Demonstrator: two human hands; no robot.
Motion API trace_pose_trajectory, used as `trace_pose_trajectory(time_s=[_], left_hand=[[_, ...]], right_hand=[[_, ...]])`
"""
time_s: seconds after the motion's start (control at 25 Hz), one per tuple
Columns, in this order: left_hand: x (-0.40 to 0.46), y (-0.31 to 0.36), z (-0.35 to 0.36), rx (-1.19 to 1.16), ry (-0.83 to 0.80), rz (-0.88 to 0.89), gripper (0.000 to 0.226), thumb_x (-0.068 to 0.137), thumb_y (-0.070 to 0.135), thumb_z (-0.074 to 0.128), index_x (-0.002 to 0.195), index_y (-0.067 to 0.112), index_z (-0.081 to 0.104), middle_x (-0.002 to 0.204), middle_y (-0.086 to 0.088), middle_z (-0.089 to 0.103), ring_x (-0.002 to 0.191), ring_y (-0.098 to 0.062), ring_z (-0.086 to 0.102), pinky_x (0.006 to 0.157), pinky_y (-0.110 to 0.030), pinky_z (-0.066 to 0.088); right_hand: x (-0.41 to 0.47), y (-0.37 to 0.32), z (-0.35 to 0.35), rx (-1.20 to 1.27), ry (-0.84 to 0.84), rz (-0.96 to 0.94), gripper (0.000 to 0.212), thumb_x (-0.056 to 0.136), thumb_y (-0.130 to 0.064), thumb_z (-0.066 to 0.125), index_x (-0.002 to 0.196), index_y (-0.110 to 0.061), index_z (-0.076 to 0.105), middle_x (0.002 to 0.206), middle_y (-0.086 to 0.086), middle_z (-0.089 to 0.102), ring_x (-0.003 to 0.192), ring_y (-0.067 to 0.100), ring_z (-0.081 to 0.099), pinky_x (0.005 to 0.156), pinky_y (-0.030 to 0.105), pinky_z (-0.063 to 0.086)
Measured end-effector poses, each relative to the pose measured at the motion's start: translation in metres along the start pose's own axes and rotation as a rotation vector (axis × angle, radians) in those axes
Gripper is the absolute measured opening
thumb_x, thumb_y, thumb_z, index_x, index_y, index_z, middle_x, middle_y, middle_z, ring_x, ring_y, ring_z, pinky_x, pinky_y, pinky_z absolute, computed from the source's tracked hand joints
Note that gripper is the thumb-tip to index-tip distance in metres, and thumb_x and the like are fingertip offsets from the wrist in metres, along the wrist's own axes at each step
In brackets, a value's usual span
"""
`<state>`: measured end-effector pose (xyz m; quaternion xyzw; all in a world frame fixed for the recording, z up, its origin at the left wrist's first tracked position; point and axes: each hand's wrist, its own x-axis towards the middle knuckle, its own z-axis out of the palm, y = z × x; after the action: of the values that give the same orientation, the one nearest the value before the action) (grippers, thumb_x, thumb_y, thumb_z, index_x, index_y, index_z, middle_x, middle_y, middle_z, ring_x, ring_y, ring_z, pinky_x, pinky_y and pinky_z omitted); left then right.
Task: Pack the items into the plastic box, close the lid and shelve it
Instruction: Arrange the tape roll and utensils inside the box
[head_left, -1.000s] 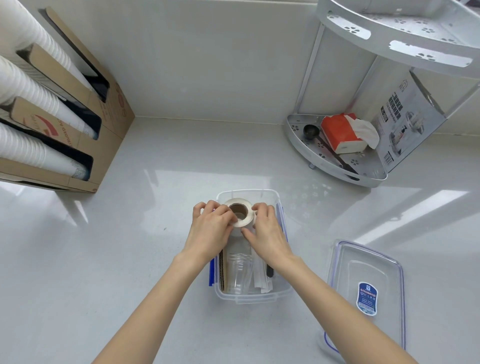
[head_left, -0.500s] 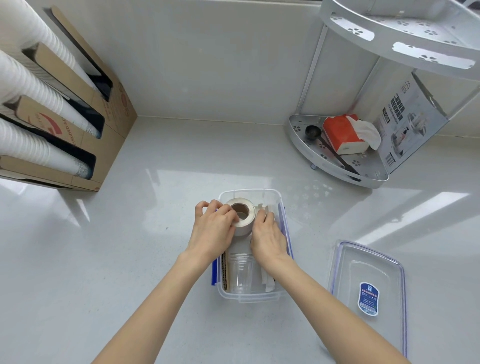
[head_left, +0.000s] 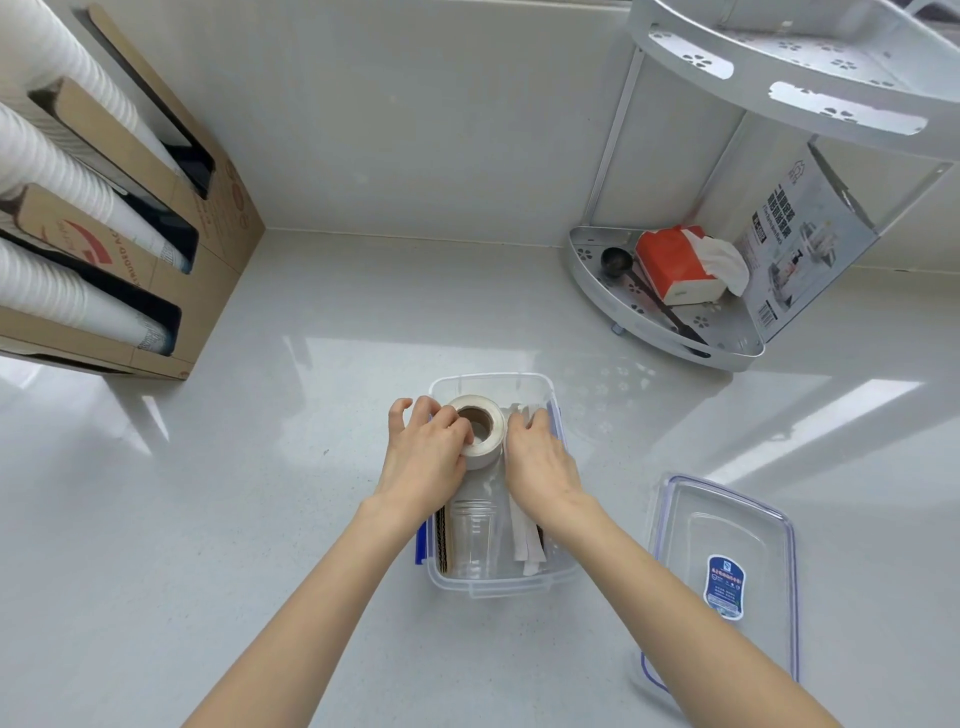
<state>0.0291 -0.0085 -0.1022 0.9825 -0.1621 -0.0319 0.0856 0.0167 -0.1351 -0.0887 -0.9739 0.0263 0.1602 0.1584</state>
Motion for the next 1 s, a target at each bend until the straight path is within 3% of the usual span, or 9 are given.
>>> trace_pose_trajectory(time_s=[0.12,0.24,0.48,0.56,0.72,0.92,1.0], left_hand=[[-0.003,0.004,-0.002,-0.038,0.029,-0.007,0.030,0.085,0.017,0.042,0.112,0.019,0.053,0.117,0.003,0.056,0.120,-0.021,0.036,0.098,-0.034,0.000],[-0.004,0.013,-0.003,-0.156,0.075,0.003,0.026,0.088,0.022,0.043,0.111,0.018,0.054,0.115,0.001,0.058,0.113,-0.020,0.043,0.094,-0.029,0.011],[-0.002,0.048,0.006,-0.307,-0.131,0.015,0.035,0.089,0.026,0.047,0.121,0.013,0.050,0.119,-0.007,0.058,0.106,-0.025,0.055,0.085,-0.038,0.044],[-0.001,0.056,0.011,-0.283,-0.230,0.004,0.037,0.088,0.027,0.048,0.121,0.012,0.047,0.121,-0.008,0.055,0.107,-0.027,0.055,0.084,-0.040,0.046],[-0.003,0.066,0.018,-0.207,-0.306,0.013,0.046,0.086,0.031,0.051,0.128,0.015,0.039,0.120,-0.012,0.051,0.107,-0.031,0.053,0.082,-0.043,0.047],[-0.002,0.069,0.021,-0.188,-0.326,0.003,0.063,0.085,0.033,0.052,0.138,0.015,0.022,0.126,-0.013,0.045,0.110,-0.032,0.052,0.085,-0.044,0.047],[0.001,0.070,0.021,-0.198,-0.333,-0.015,0.063,0.085,0.034,0.053,0.137,0.013,0.023,0.126,-0.013,0.046,0.111,-0.031,0.052,0.084,-0.042,0.047]], right_hand=[[-0.009,0.014,-0.015,0.173,0.144,-0.058,0.035,0.086,-0.001,0.040,0.120,-0.007,0.045,0.121,0.016,0.044,0.099,0.037,0.053,0.073,0.037,0.040],[-0.011,0.033,-0.025,0.352,0.281,-0.003,0.028,0.087,-0.009,0.043,0.113,-0.014,0.053,0.115,0.009,0.052,0.096,0.028,0.057,0.076,0.032,0.042],[-0.013,0.056,-0.015,0.521,0.137,0.179,0.038,0.085,-0.023,0.052,0.122,-0.017,0.048,0.120,0.009,0.054,0.098,0.025,0.058,0.083,0.029,0.040],[-0.014,0.057,-0.014,0.582,0.096,0.201,0.039,0.085,-0.025,0.051,0.123,-0.016,0.049,0.113,0.008,0.061,0.098,0.026,0.058,0.083,0.029,0.043],[-0.016,0.055,-0.015,0.634,0.057,0.221,0.036,0.082,-0.023,0.050,0.116,-0.013,0.056,0.099,0.010,0.066,0.093,0.030,0.061,0.086,0.045,0.052],[-0.021,0.056,-0.016,0.662,0.042,0.216,0.035,0.084,-0.025,0.050,0.117,-0.014,0.054,0.089,0.003,0.059,0.083,0.026,0.061,0.084,0.045,0.054],[-0.021,0.057,-0.015,0.668,0.038,0.213,0.035,0.085,-0.025,0.050,0.119,-0.014,0.053,0.089,0.003,0.059,0.080,0.024,0.060,0.084,0.044,0.054]])
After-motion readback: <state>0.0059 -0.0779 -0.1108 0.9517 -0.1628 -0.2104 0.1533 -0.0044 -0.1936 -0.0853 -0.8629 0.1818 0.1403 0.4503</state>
